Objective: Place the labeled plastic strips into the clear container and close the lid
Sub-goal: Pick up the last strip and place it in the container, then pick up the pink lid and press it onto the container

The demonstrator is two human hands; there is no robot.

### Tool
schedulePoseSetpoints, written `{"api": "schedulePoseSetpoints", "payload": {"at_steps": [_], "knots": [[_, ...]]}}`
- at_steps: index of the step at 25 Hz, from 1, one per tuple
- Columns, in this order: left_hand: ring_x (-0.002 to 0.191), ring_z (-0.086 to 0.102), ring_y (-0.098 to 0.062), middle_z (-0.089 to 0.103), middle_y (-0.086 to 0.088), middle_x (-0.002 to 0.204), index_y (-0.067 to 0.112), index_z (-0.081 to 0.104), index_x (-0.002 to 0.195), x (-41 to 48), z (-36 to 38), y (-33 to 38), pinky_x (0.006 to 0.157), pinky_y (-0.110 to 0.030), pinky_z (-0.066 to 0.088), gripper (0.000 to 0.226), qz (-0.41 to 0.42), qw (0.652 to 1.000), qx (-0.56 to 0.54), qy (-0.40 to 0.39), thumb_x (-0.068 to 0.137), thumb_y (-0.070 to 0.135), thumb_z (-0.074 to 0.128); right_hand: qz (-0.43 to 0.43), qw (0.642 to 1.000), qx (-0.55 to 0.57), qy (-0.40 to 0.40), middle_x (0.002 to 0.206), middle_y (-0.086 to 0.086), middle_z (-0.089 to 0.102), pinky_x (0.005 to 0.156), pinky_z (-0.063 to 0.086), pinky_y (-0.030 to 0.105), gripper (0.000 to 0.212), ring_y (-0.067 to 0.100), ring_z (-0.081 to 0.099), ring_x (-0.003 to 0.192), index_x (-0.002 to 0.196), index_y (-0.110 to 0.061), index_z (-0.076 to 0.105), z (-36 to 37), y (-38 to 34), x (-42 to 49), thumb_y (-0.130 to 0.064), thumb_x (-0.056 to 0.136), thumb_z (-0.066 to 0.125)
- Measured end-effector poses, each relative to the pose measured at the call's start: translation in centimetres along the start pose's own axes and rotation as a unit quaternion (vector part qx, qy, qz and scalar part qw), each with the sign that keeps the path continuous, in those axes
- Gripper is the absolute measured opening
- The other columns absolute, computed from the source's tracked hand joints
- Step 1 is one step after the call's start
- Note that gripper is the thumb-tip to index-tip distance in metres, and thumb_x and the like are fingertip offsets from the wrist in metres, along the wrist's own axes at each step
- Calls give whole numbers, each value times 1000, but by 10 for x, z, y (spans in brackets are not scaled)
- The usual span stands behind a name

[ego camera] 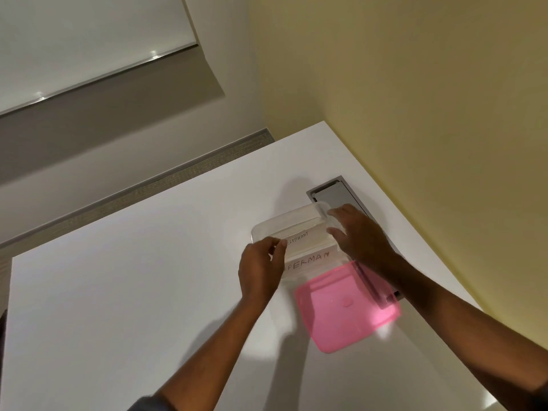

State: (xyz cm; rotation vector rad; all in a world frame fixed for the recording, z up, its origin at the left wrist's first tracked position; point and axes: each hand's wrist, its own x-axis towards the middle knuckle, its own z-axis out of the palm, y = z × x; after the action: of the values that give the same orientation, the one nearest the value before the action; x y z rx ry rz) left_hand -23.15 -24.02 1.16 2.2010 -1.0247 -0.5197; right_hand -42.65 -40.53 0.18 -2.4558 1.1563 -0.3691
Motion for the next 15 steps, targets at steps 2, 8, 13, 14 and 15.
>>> {"api": "schedulePoseSetpoints", "payload": {"at_steps": [2,8,13,14,15], "knots": [[67,69,-11,72,7,66,25,76,82,-30,2,1,61,-31,51,33,-68,994,-79,-30,101,49,63,60,997,33,22,128,9,69,94,60,47,41,27,68,113,133,-13,64,-10,18,-26,-24,95,73],[67,70,-17,80,-2,76,19,78,82,-102,35,-21,70,-38,59,24,-297,931,-200,-65,100,24,63,230,970,69,-27,129,16,70,98,55,39,45,32,69,116,135,-5,66,-8,67,-98,-21,94,76],[69,54,-24,67,-12,79,7,61,83,-124,57,-31,64,-35,46,9,-377,897,-195,-121,90,11,56,294,949,73,-88,99,11,70,78,56,41,12,32,66,94,99,-6,72,9,77,-133,-7,88,71],[68,49,-24,60,-10,76,11,55,79,-126,59,-30,61,-34,42,9,-379,895,-193,-137,88,10,54,295,948,70,-93,84,7,64,67,51,37,8,30,62,83,81,-9,64,11,76,-137,-5,86,69],[67,46,-23,56,-7,74,15,51,78,-128,61,-29,59,-31,39,12,-380,892,-194,-148,88,10,54,289,950,72,-95,75,5,59,60,45,33,18,28,58,76,72,-9,57,15,77,-140,-4,86,68]]}}
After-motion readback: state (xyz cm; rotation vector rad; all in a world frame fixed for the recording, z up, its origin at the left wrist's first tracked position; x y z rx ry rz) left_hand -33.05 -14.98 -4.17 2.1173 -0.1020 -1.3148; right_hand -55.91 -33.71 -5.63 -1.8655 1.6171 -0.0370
